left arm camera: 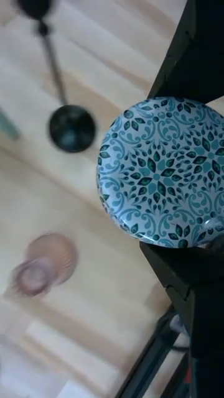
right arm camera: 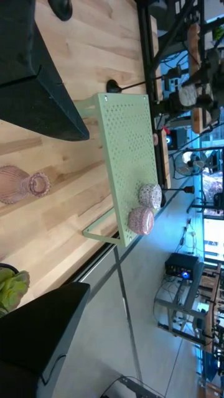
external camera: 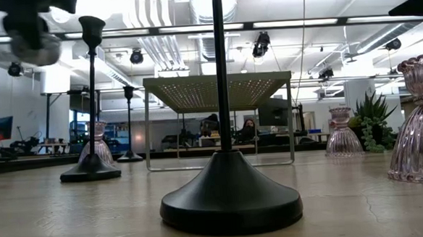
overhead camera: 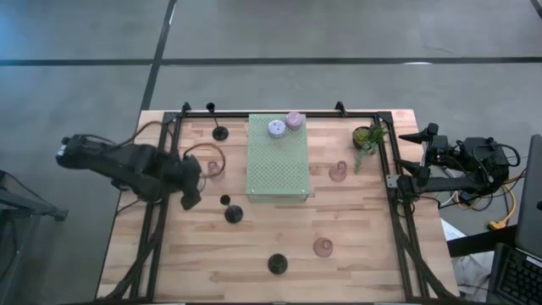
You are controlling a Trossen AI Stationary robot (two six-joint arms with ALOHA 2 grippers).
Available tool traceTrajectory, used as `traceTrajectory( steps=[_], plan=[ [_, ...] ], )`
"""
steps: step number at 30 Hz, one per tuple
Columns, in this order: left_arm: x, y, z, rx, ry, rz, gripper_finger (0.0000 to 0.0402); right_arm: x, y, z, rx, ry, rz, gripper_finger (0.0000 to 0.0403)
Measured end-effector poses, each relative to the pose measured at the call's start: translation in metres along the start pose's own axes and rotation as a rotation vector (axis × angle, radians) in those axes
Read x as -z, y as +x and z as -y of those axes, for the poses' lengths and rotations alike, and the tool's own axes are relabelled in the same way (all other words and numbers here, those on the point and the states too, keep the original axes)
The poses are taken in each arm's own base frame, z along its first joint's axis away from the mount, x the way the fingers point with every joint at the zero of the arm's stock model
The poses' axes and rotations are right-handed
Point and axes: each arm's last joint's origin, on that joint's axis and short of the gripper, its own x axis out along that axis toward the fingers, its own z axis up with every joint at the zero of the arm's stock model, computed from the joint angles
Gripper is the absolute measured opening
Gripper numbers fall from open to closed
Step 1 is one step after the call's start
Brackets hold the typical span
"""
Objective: Pick & Place candle stick holders
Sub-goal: Put the candle on the shelf
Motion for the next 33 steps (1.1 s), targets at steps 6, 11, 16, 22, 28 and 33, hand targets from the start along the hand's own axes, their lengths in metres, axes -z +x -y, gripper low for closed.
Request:
traceTrajectory(
  steps=[6, 11, 16, 22, 28, 33],
  plan=[
    [-0.039, -0.002, -0.006, -0.063, 0.076, 0.024, 0.0304, 0.0, 0.0, 0.0, 0.0, 0.0, 0.0, 0.0384],
    [-0.077, -0.002, -0.006, -0.112, 0.185, 0.025, 0.0304, 0.0, 0.0, 0.0, 0.0, 0.0, 0.0, 0.0384],
    [-0.115, 0.001, -0.003, -0.147, 0.276, 0.05, 0.0304, 0.0, 0.0, 0.0, 0.0, 0.0, 0.0, 0.0384],
    [-0.159, 0.015, 0.001, -0.162, 0.356, 0.058, 0.0304, 0.0, 0.0, 0.0, 0.0, 0.0, 0.0, 0.0384],
    [-0.197, 0.037, -0.005, -0.181, 0.385, 0.016, 0.0304, 0.0, 0.0, 0.0, 0.0, 0.0, 0.0, 0.0384],
    [-0.221, 0.05, -0.017, -0.168, 0.409, 0.007, 0.0304, 0.0, 0.0, 0.0, 0.0, 0.0, 0.0, 0.0384]
  ],
)
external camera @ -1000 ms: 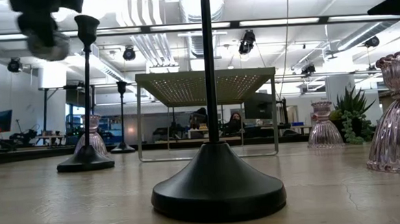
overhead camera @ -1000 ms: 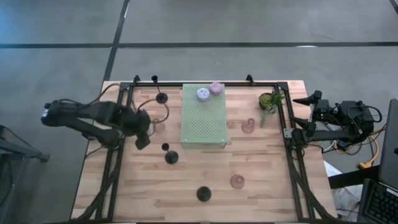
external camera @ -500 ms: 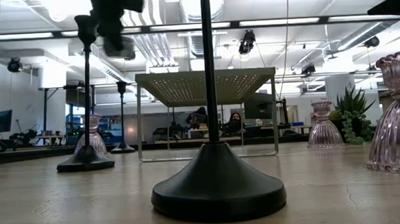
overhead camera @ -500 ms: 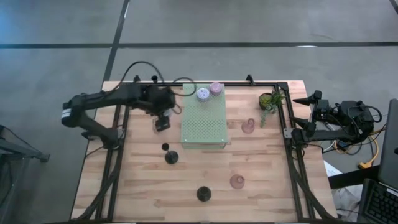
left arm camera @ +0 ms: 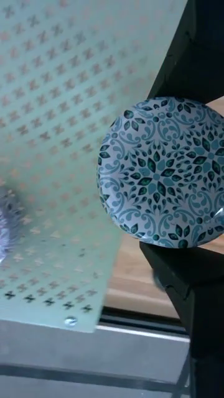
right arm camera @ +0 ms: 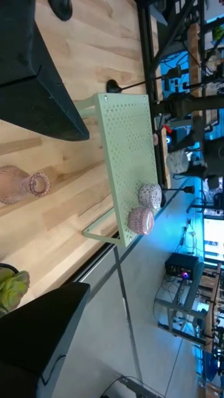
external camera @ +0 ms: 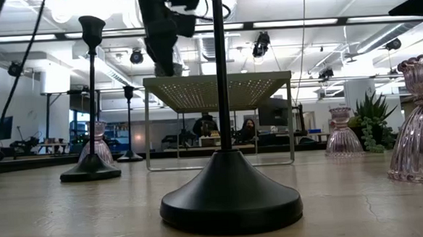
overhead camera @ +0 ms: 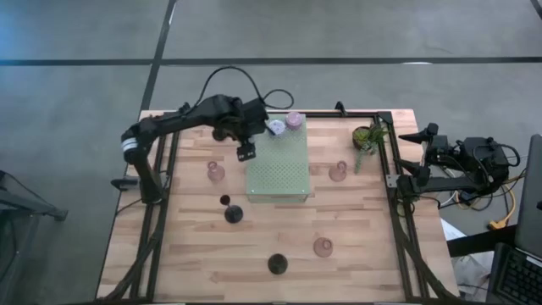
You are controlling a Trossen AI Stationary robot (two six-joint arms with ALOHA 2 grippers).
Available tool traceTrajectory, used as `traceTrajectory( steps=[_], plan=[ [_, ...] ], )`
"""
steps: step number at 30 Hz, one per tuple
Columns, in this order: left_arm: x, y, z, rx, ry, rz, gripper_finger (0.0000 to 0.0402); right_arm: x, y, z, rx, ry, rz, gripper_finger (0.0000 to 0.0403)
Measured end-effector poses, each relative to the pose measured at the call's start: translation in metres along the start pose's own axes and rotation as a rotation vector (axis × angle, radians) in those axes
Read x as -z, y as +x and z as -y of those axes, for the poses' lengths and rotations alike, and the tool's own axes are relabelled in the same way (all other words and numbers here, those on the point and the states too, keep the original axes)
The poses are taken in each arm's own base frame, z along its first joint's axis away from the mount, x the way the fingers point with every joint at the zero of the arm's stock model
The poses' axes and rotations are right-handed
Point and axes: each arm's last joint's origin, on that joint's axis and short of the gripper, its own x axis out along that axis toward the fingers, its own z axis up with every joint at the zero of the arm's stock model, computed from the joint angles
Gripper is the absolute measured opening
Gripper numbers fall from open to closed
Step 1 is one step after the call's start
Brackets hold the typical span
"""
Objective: Pick & Place candle stick holders
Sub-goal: Put the candle on the shelf
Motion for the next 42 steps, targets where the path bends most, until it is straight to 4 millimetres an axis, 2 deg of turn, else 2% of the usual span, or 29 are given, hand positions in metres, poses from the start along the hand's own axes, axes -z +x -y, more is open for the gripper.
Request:
traceTrajectory(
  steps=[5, 12, 20, 35, 42],
  plan=[
    [-0.01, 0.013, -0.018, 0.009, 0.037, -0.01, 0.0304, 0.0, 0.0, 0.0, 0.0, 0.0, 0.0, 0.0384],
    [-0.015, 0.021, -0.045, 0.015, 0.033, 0.008, 0.0304, 0.0, 0.0, 0.0, 0.0, 0.0, 0.0, 0.0384],
    [-0.022, 0.03, -0.065, 0.001, 0.016, 0.06, 0.0304, 0.0, 0.0, 0.0, 0.0, 0.0, 0.0, 0.0384],
    [-0.028, 0.057, -0.078, -0.007, 0.046, 0.046, 0.0304, 0.0, 0.0, 0.0, 0.0, 0.0, 0.0, 0.0384],
    [-0.031, 0.061, -0.079, -0.014, 0.066, 0.066, 0.0304, 0.0, 0.0, 0.0, 0.0, 0.0, 0.0, 0.0384]
  ],
)
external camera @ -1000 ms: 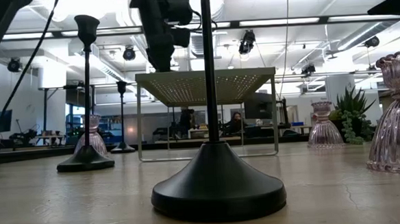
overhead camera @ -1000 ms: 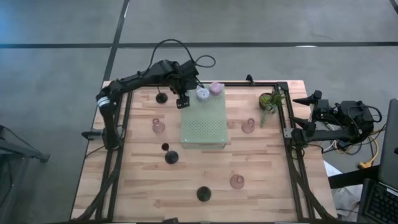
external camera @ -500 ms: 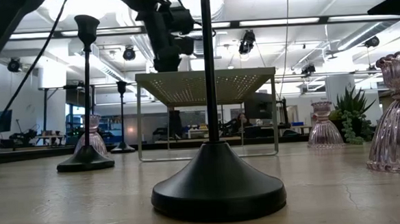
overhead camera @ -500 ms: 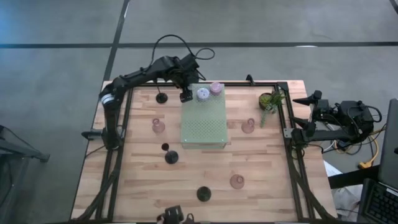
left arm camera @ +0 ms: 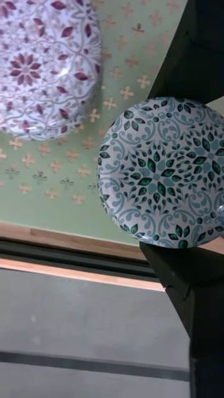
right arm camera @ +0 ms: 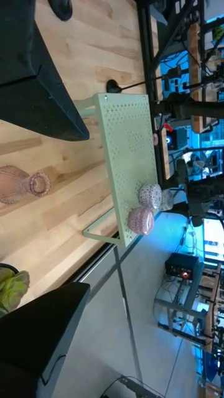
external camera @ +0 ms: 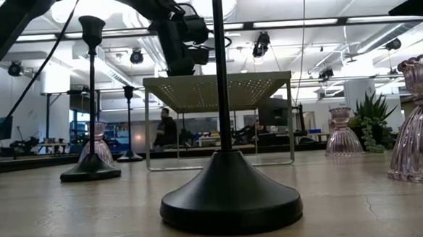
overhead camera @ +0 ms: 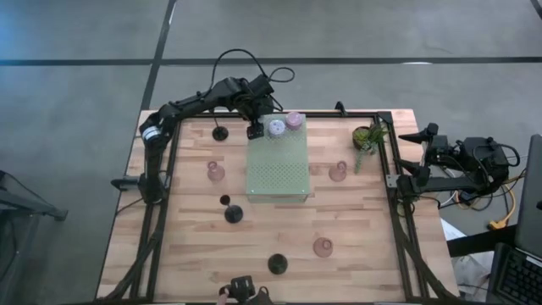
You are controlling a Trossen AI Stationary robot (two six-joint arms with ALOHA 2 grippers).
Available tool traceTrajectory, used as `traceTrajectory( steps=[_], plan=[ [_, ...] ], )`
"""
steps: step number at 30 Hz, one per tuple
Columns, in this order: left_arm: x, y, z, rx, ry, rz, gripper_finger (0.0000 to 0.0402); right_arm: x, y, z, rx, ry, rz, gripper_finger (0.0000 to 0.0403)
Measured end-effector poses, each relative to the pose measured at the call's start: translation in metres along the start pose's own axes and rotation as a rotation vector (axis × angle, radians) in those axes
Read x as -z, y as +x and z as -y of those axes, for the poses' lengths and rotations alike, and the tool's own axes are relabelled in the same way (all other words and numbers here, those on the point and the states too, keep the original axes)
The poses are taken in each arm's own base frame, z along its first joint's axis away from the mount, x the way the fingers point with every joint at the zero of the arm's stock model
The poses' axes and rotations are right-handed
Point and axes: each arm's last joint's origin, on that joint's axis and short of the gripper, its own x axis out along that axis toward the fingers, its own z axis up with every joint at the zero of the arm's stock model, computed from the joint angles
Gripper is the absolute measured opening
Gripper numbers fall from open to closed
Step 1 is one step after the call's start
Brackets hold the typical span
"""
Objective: Pick & Place candle stick holders
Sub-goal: Put the candle on the shelf
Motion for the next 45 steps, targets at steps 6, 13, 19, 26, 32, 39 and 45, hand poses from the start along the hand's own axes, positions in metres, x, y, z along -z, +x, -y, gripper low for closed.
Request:
traceTrajectory(
  steps=[6, 13, 19, 26, 32, 39, 45],
  plan=[
    [-0.0028, -0.0014, -0.0015, -0.008, -0.002, 0.025, 0.0304, 0.0, 0.0, 0.0, -0.001, 0.0, 0.0, 0.0384],
    [-0.0047, -0.0047, -0.0028, -0.011, 0.001, 0.04, 0.0304, 0.0001, 0.0001, 0.0, 0.0, 0.0, 0.0, 0.0384],
    [-0.0049, -0.0037, -0.0025, -0.001, 0.004, 0.043, 0.0305, 0.0, 0.0, 0.0, 0.0, 0.0, 0.0, 0.0384],
    [-0.0051, -0.003, -0.0025, -0.001, 0.004, 0.042, 0.0305, 0.0, 0.0, 0.0, -0.001, 0.0, 0.0, 0.0384],
    [-0.0053, -0.003, -0.0025, 0.002, 0.004, 0.046, 0.0305, 0.0, 0.0001, 0.0, 0.0, 0.0, 0.0, 0.0384],
    [-0.0052, -0.0028, -0.0024, 0.003, -0.003, 0.045, 0.0305, 0.0, 0.0, 0.0, 0.0, 0.0, 0.0, 0.0384],
    [-0.0052, -0.0027, -0.0023, 0.006, -0.002, 0.046, 0.0315, 0.0, 0.0, 0.0, -0.001, 0.0, 0.0, 0.0384]
  ],
)
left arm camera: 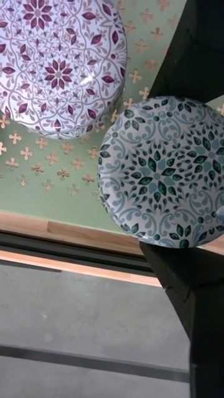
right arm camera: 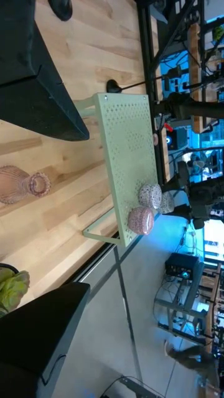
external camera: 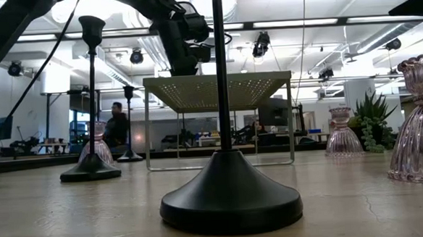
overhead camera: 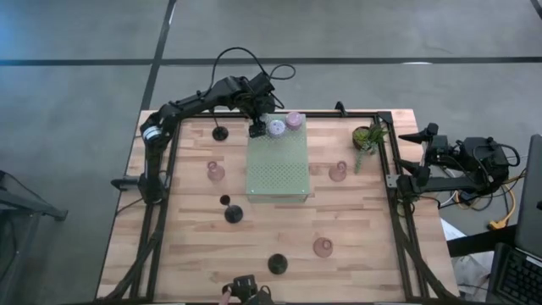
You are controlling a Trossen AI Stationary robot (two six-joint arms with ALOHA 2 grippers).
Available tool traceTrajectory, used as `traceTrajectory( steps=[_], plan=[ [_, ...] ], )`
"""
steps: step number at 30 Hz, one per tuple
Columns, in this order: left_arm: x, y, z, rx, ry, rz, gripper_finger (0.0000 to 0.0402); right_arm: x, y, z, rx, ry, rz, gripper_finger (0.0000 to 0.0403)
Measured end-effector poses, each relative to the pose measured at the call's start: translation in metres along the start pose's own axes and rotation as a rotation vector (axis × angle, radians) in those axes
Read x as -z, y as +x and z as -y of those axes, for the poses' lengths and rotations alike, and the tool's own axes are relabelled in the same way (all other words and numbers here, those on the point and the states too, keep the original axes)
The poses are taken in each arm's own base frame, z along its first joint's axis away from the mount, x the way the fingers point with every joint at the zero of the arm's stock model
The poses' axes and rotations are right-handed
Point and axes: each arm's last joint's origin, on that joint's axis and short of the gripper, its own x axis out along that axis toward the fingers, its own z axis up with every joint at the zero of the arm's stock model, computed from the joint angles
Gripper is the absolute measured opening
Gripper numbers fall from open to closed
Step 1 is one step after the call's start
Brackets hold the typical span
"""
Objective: Pick & Place candle stick holders
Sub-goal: Put the candle on the shelf
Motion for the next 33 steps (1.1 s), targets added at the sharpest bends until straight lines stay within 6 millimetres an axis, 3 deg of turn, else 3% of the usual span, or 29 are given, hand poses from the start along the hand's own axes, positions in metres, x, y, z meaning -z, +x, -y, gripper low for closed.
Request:
traceTrajectory(
  steps=[20, 33],
  plan=[
    [0.0002, 0.0001, -0.0006, 0.015, -0.01, 0.007, 0.0359, 0.0, 0.0, 0.0, 0.001, 0.0, 0.0, 0.0384],
    [-0.003, -0.0065, -0.003, -0.018, -0.007, 0.018, 0.036, 0.0, 0.0, 0.0, 0.0, 0.0, 0.0, 0.0384]
  ],
)
